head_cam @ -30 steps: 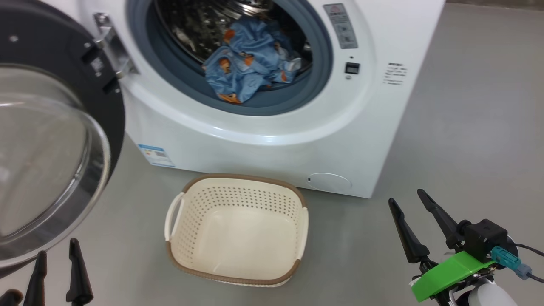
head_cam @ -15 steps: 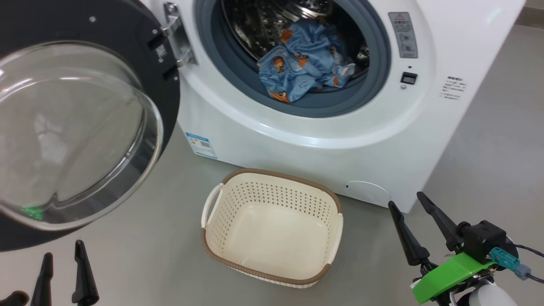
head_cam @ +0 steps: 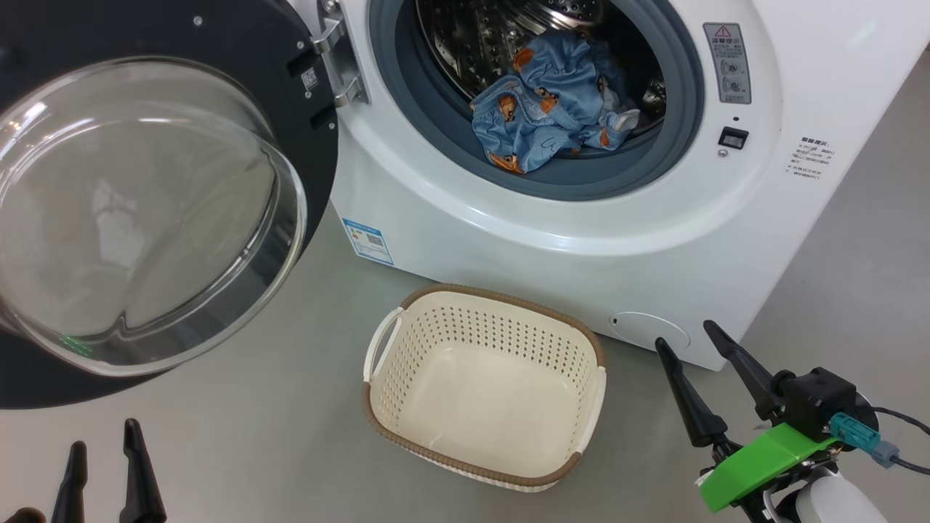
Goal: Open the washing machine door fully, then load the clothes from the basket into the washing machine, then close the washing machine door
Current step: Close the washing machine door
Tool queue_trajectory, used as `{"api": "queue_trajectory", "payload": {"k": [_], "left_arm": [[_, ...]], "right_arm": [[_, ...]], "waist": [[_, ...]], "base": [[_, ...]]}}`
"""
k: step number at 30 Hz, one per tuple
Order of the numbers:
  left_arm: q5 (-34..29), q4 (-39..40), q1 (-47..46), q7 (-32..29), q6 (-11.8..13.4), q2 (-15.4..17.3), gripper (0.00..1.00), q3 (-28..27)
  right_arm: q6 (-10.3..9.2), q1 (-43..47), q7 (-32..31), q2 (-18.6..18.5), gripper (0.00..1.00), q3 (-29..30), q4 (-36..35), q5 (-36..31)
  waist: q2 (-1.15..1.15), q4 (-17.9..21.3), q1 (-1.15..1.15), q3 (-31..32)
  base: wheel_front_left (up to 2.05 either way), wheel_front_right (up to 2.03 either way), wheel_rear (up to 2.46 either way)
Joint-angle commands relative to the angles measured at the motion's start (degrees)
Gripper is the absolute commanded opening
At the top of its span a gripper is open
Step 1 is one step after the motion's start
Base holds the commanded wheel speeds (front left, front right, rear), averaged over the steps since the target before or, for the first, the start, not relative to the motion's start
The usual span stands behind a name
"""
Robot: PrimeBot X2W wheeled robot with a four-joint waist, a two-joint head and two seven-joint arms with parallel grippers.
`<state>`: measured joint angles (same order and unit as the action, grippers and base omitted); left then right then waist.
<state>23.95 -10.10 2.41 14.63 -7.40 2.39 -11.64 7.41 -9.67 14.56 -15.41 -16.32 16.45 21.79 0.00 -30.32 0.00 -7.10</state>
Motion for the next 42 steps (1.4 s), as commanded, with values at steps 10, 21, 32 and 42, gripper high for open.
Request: {"api": "queue_trajectory", "payload": {"k": [10, 21, 32, 42], "left_arm": [[0.41, 3.44, -0.85, 0.37, -0.09, 0.76, 0.96, -2.76], [6.05, 12.05, -5.75, 0.37, -0.09, 5.73, 0.0, -9.41], [27.48, 6.8, -18.85, 0.36, -0.09, 22.06, 0.0, -14.05], [46.27, -17.62, -35.97, -6.84, -0.09, 35.73, 0.0, -17.47]], "right_arm": [[0.08, -0.81, 0.44, -0.45, 1.0, -1.47, -1.19, 0.76], [0.08, -0.2, 0.44, -0.06, 1.0, -0.25, -1.94, 0.24], [0.08, 0.89, 0.44, -0.31, 1.0, 1.67, -2.65, -0.5], [0.08, -0.76, 0.44, -1.48, 1.0, 1.25, -3.18, -0.86]], "waist": [[0.0, 0.07, 0.0, 0.15], [0.0, 0.52, 0.0, -0.99], [0.0, -0.1, 0.0, -2.71], [0.0, 1.71, 0.0, -5.34]], "base": [[0.0, 0.0, 0.0], [0.0, 0.0, 0.0], [0.0, 0.0, 0.0], [0.0, 0.0, 0.0]]}}
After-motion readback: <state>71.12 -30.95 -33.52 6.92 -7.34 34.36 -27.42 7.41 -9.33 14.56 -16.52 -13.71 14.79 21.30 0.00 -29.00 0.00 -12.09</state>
